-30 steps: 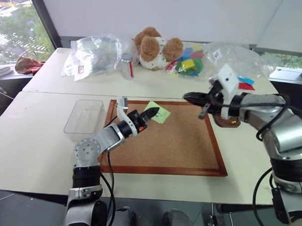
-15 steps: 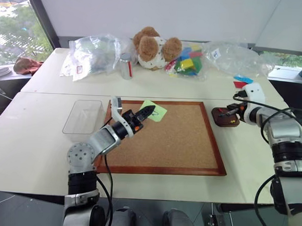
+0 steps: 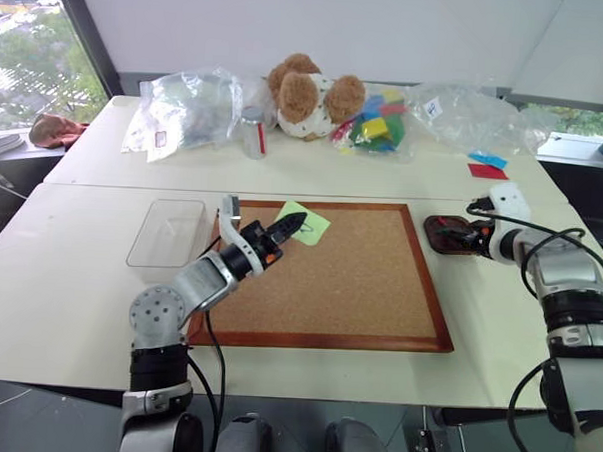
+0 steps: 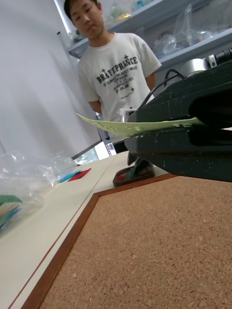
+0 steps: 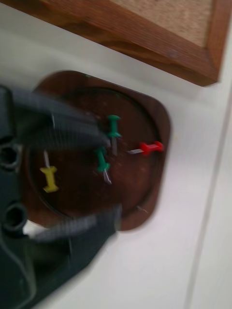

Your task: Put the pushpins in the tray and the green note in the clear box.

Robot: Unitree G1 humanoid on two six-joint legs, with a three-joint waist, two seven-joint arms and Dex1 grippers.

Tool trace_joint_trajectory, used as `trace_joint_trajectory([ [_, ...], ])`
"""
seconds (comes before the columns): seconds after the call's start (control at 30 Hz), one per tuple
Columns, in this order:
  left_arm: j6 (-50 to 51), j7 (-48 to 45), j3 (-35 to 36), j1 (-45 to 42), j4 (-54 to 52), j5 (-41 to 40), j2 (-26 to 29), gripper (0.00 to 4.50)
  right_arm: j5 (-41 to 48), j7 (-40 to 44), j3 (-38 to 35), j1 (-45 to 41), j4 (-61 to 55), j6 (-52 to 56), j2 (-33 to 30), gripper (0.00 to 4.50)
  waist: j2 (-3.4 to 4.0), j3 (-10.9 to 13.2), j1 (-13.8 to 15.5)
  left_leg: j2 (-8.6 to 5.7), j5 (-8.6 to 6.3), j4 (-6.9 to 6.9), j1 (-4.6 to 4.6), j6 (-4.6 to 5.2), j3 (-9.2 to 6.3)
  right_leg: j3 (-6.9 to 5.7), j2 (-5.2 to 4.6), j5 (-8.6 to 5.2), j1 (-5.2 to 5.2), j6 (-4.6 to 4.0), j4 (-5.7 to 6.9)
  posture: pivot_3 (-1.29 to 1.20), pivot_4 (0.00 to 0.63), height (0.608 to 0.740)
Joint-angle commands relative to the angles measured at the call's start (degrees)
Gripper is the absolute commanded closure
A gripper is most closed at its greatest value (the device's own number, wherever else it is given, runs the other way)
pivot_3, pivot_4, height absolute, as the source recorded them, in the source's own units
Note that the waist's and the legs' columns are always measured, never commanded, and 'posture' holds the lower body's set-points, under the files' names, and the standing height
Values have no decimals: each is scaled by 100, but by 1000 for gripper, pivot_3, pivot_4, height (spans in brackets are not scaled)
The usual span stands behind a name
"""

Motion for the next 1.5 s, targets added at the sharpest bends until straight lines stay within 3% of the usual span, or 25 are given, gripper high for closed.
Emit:
trace_joint_trajectory([
  [0.03,-50,-59,-85,-22,-214,-88,59,4500,119,101,-275,-5,-519,119,-137,58,0,0,0,0,0,0,0,0,0,0,0,0,0,0,0,0,150,740],
  [0.33,-237,120,-114,-10,-624,-71,182,4500,646,879,-465,244,-2327,846,-415,58,0,0,1,0,0,-1,0,0,-1,0,0,0,-1,0,0,0,150,740],
  [0.43,-539,606,43,-166,-1052,-336,166,4500,1399,1561,-495,227,-3486,1309,-383,58,0,0,-6,2,0,-1,0,0,-2,1,0,0,-1,0,1,0,150,740],
  [0.63,-1303,1800,289,-238,-1959,-724,206,4500,2338,2618,-331,233,-4686,1474,-358,58,-2,1,10,5,-1,-2,0,0,-5,1,1,0,0,1,-1,0,150,740],
  [0.8,-2076,3226,820,-141,-2827,-617,742,4500,2375,3005,76,123,-4689,1193,-203,58,-6,4,5,5,-1,0,1,0,-5,2,0,1,0,2,0,0,150,740],
  [0.9,-2101,3622,1093,133,-2938,-407,1489,4500,2324,3034,204,32,-4502,1024,-86,58,-6,4,-3,5,-1,-1,3,0,-5,2,1,1,-1,1,1,0,150,740],
  [1.03,-1677,3544,1043,532,-2735,-56,2613,4500,2271,3140,342,-37,-4364,819,-5,58,-8,5,22,5,-1,-2,2,0,-5,1,2,1,-1,1,0,0,150,740],
  [1.13,-1485,3438,998,772,-2407,214,3081,4500,2286,3220,384,-69,-4342,767,25,58,-9,5,27,4,-2,-1,2,2,-6,1,1,0,3,0,-3,0,150,740],
  [1.27,-1238,3035,762,995,-1867,863,3461,4500,2260,3243,395,-8,-4416,723,-5,58,-10,6,10,4,-2,-3,2,2,-6,1,0,0,1,0,-3,0,150,740],
  [1.47,-1118,2280,457,981,-1293,1717,3565,4500,2279,3194,330,123,-4565,756,-62,58,-10,6,10,4,-2,-10,1,2,-7,2,-2,0,-4,-1,-3,0,150,740],
  [1.5,-1076,2093,322,926,-1098,1905,3578,4250,2272,3158,311,153,-4599,764,-75,17,-10,6,12,4,-2,-10,0,2,-6,1,-2,0,-4,-1,-3,0,150,740],
])
